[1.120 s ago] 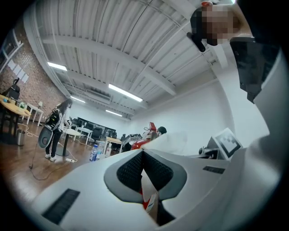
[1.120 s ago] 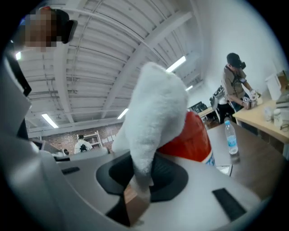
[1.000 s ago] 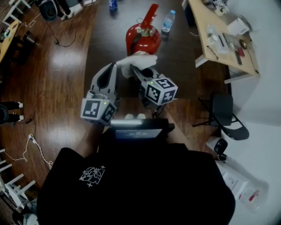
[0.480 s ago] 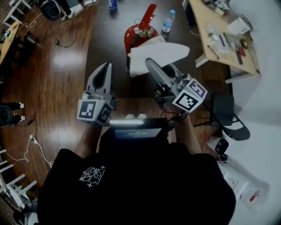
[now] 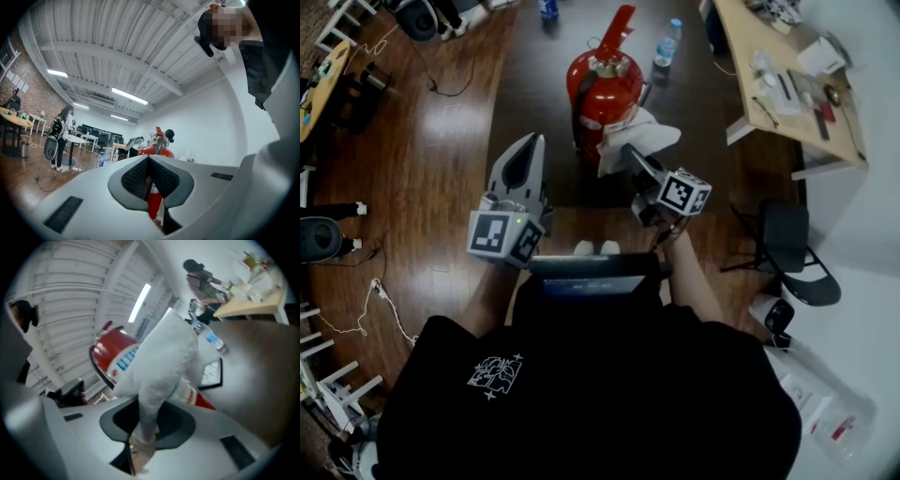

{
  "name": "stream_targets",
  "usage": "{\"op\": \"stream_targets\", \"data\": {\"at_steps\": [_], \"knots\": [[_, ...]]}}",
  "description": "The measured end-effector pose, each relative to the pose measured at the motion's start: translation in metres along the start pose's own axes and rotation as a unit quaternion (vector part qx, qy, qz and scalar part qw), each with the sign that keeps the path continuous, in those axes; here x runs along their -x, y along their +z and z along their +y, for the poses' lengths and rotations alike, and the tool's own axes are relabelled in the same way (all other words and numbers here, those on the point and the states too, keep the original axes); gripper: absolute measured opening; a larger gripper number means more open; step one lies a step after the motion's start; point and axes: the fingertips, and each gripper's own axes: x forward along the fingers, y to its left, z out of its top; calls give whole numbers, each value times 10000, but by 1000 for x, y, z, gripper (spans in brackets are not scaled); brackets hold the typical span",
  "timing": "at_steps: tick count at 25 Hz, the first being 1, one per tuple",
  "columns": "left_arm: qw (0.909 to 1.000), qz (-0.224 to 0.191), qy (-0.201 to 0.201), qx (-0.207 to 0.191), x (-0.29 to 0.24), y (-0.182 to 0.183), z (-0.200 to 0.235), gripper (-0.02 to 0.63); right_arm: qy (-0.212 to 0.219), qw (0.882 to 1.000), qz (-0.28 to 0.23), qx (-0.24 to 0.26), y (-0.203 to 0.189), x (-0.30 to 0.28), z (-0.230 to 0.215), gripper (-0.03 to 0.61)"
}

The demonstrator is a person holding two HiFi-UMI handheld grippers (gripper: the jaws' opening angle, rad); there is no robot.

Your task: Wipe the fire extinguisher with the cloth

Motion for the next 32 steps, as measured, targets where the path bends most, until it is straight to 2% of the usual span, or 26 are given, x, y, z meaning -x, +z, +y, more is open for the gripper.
{"op": "stream_targets", "data": {"at_steps": [2, 4, 6, 7, 8, 9, 10, 12, 13, 14, 15, 16, 17, 20, 25, 27, 29, 32], "knots": [[10000, -23, 42, -55, 0, 2, 0, 0, -418, 9983, 213, -333, -34, -1, -48, 100], [10000, 24, 43, -23, 1, 0, -1, 0, -462, 9984, 270, -188, -33, 4, -54, 100], [10000, 44, 57, 9, 1, -2, 0, 0, -180, 9982, 176, 541, 3, 13, -20, 100], [10000, 47, 65, 13, 0, -3, -1, 0, 49, 9946, 88, 1032, 27, 19, 5, 100], [10000, 66, 63, 20, 0, -5, -1, 0, 282, 9862, 13, 1633, 53, 25, 31, 100], [9999, 86, 58, 26, -1, -6, -2, 0, 456, 9687, -1, 2440, 78, 30, 61, 100], [9999, 83, 58, 24, -1, -6, -3, 0, 522, 9391, 60, 3396, 102, 31, 90, 100], [10000, 19, 81, 10, -3, -4, -4, 0, 328, 8628, 338, 5033, 140, 24, 125, 101], [10000, -10, 94, 4, -4, -3, -4, 0, 149, 8299, 502, 5554, 154, 16, 130, 101], [9999, -31, 104, 0, -4, -3, -5, 0, -3, 8035, 643, 5918, 164, 6, 131, 101], [9999, -44, 113, 0, -4, -3, -6, 0, -89, 7848, 734, 6154, 170, -5, 129, 101], [9999, -48, 124, 3, -4, -3, -6, 0, -112, 7762, 754, 6259, 172, -14, 125, 101], [9999, -46, 137, 8, -4, -3, -6, 0, -110, 7779, 704, 6243, 172, -21, 118, 101], [9998, -16, 174, 8, -4, -4, -5, 0, -262, 8062, 611, 5879, 162, -24, 83, 100], [9998, 5, 188, -17, -5, -6, -4, 0, -509, 8263, 1719, 5340, 67, -23, -16, 100], [9999, 15, 154, -7, -8, -7, -7, 0, -613, 8276, 2287, 5089, 23, -19, -57, 100], [9999, 27, 125, 7, -10, -8, -9, 0, -671, 8237, 2778, 4897, -15, -13, -83, 99], [9999, 34, 101, 18, -11, -8, -9, 0, -765, 8210, 2912, 4851, -27, -3, -90, 99]]}}
